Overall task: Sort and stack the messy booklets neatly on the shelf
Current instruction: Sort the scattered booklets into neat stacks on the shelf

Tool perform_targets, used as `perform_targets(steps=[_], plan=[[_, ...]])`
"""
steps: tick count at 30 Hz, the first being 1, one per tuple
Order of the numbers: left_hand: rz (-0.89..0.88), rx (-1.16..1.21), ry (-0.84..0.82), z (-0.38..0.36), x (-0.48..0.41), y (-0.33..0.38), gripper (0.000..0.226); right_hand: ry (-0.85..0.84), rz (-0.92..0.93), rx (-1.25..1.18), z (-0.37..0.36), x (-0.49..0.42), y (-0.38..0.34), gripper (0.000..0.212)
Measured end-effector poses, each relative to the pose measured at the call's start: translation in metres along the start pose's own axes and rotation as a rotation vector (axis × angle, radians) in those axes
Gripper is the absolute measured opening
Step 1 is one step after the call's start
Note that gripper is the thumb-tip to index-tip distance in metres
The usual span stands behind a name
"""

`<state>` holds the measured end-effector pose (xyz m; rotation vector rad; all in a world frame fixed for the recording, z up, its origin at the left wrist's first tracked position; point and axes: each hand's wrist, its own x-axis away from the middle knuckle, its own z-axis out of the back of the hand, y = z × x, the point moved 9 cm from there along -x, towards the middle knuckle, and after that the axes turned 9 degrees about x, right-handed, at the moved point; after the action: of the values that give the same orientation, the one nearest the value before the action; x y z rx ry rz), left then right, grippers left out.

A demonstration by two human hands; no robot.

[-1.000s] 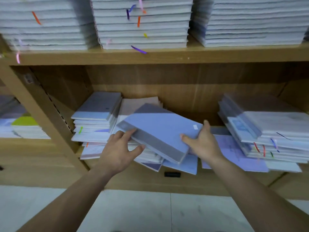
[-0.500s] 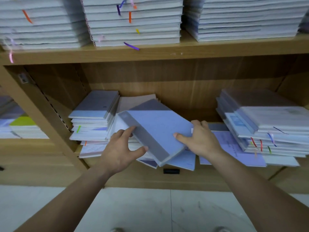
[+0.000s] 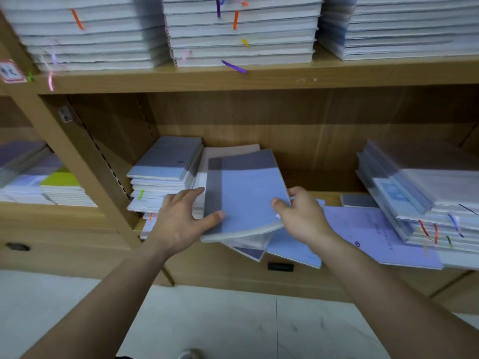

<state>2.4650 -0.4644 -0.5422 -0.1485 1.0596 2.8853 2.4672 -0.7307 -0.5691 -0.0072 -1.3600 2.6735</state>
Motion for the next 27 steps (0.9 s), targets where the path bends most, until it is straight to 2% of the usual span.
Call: perform_targets(steps=[7, 10, 13, 17, 20, 23, 27], plan=[[0.118, 0.138, -0.045, -0.001, 0.001, -0.026, 0.094, 0.197, -0.014, 0.005, -0.019, -0.021, -0.023, 0.027], [0.118, 0.153, -0.012, -0.002, -0.003, -0.031, 0.079, 0.230, 0.023, 0.130, -0.022, -0.023, -0.032, 0.031], [0.137, 0.165, 0.037, 0.000, -0.007, -0.035, 0.063, 0.213, 0.043, 0.361, -0.019, -0.020, -0.033, 0.048], [0.139, 0.147, 0.062, -0.004, -0.015, -0.041, 0.059, 0.059, 0.160, 0.451, -0.034, -0.017, -0.030, 0.077], [0.165, 0.137, 0.112, -0.005, -0.021, -0.043, 0.056, 0.048, 0.189, 0.552, -0.045, -0.026, -0.028, 0.073], [0.159, 0.129, 0.158, -0.001, -0.022, -0.039, 0.059, 0.077, 0.147, 0.513, -0.051, -0.034, -0.029, 0.070], [0.021, 0.119, 0.250, 0.019, -0.014, -0.013, 0.049, 0.109, 0.153, 0.523, -0.054, -0.026, -0.032, 0.074]])
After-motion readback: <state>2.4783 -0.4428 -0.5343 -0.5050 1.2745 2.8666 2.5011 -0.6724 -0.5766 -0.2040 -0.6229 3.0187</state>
